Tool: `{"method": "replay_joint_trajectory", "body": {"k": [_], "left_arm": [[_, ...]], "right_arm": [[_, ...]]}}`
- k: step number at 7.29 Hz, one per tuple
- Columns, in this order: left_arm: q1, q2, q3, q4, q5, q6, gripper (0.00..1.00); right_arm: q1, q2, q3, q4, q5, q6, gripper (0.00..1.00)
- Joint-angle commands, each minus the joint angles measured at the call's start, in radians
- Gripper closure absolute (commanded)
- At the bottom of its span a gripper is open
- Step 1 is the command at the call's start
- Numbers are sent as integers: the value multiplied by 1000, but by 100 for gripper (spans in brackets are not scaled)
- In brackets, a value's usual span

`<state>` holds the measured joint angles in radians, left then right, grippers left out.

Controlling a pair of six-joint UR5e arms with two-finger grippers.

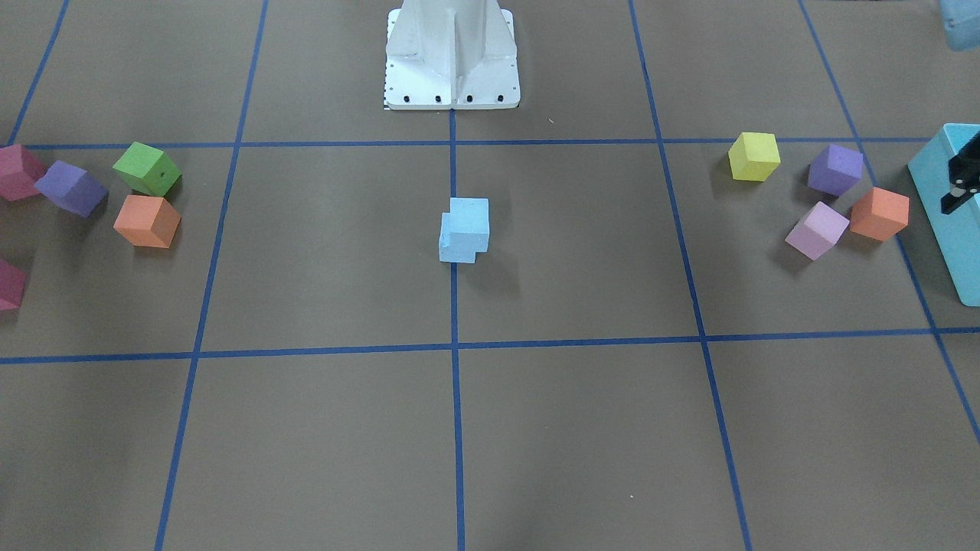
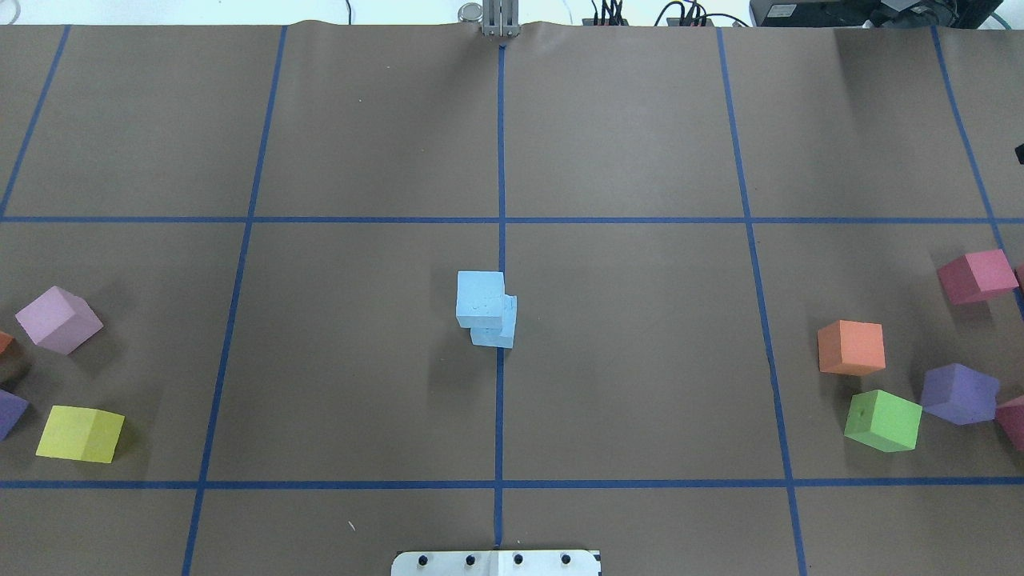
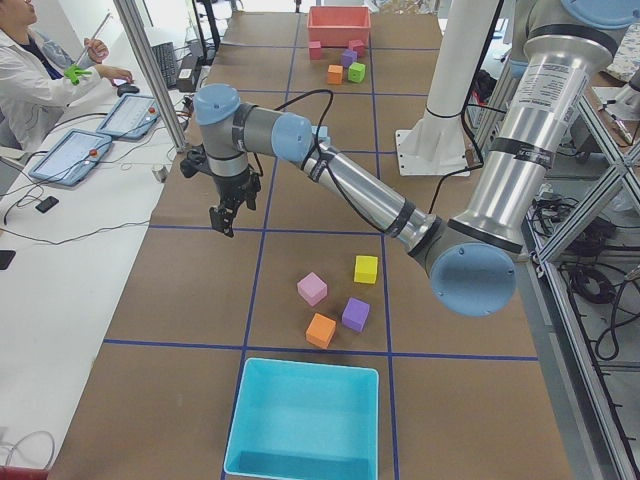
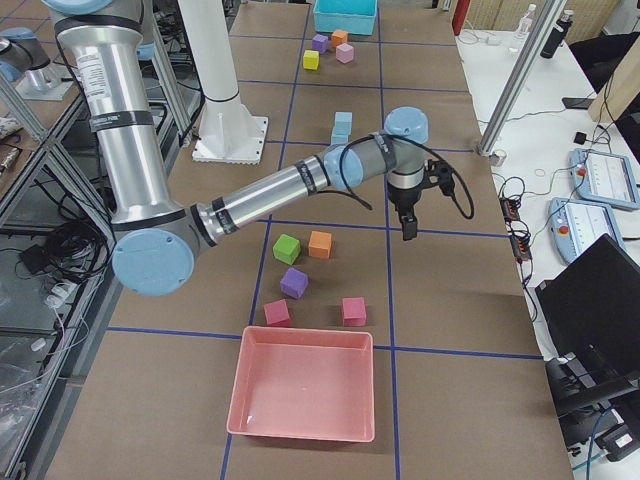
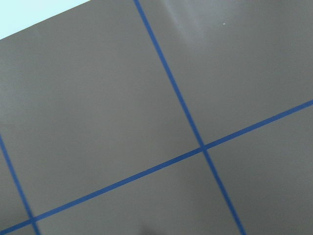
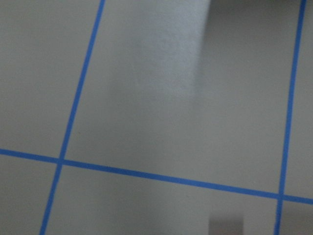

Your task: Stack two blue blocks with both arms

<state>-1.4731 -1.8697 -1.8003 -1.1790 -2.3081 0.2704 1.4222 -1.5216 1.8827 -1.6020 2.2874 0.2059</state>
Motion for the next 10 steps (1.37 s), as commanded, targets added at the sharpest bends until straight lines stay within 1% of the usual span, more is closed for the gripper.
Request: {"method": "replay_joint_trajectory", "body": {"k": [1, 2, 3, 4, 5, 6, 7, 9, 10], "left_arm": [[-68, 37, 146, -14, -1, 201, 2], [-82, 73, 207, -103, 1, 234, 2], [-98, 108, 295, -226, -1, 240, 2], [-99, 127, 361, -332, 1, 240, 2], [-105, 129, 392, -352, 1, 243, 2], [-137, 129, 416, -352, 1, 250, 2], [-156, 129, 445, -350, 3, 295, 2], [-164, 123, 455, -346, 3, 294, 2], [-164, 113, 452, -328, 3, 246, 1]], "right_arm": [[69, -121, 18, 5, 52, -63, 0], [79, -174, 16, 10, 53, -151, 0], [95, -193, 12, 8, 55, -169, 0], [96, -207, 10, 10, 55, -171, 0], [96, -210, 13, 10, 55, -171, 0], [98, -209, 13, 7, 56, -171, 0], [98, -203, 13, 2, 56, -171, 0], [98, -203, 16, 1, 56, -171, 0], [98, -200, 18, 1, 56, -171, 0]]}}
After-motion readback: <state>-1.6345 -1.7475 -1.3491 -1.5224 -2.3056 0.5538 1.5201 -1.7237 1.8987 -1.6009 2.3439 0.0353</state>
